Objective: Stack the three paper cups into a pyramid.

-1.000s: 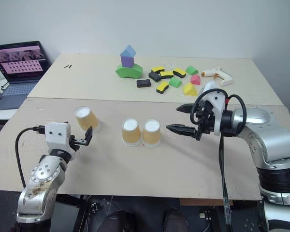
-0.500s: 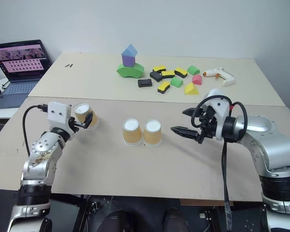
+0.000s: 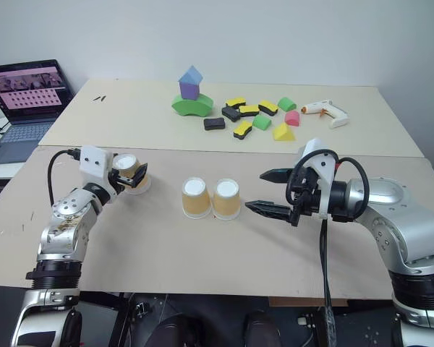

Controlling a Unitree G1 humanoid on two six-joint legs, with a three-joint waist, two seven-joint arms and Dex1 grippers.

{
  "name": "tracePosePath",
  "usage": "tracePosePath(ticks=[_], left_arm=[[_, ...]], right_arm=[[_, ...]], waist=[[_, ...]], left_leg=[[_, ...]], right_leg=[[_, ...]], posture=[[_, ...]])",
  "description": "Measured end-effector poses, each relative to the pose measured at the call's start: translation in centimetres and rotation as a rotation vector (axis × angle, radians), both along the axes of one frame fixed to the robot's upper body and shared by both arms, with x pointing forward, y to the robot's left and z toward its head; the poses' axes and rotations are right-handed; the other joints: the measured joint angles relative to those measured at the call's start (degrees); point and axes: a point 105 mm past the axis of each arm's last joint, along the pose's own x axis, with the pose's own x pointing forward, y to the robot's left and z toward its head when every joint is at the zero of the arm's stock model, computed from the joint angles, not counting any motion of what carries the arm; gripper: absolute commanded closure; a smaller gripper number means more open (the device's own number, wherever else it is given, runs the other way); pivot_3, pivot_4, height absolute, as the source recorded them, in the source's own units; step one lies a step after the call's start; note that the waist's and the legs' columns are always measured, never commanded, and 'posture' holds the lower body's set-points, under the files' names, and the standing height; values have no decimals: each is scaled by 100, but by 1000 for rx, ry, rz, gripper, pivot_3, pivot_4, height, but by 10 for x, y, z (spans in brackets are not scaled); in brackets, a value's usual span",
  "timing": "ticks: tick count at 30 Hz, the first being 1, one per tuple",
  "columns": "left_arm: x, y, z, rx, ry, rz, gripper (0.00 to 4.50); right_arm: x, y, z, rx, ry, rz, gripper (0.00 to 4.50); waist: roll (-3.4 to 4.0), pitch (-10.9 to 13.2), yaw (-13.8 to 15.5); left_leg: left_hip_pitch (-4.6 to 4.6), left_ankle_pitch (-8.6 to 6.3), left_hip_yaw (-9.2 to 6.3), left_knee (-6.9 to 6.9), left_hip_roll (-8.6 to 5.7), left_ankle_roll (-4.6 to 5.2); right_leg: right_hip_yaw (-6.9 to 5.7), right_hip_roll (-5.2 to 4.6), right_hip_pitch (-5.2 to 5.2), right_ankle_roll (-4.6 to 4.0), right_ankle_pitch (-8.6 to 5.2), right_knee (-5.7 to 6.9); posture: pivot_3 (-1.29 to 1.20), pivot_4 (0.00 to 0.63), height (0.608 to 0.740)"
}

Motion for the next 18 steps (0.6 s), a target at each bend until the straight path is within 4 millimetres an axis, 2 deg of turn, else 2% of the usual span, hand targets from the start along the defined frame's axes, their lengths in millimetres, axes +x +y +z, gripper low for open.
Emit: tracePosePath(ticks=[18], left_arm=[[0, 2, -1, -45, 11, 1, 0]], right_arm=[[2, -3, 0, -18, -3, -20, 72]], waist=[[-1, 0, 0]], left_leg=[[0, 0, 0, 0, 0, 0]], right_leg=[[0, 0, 0, 0, 0, 0]], posture=[[0, 150, 703]])
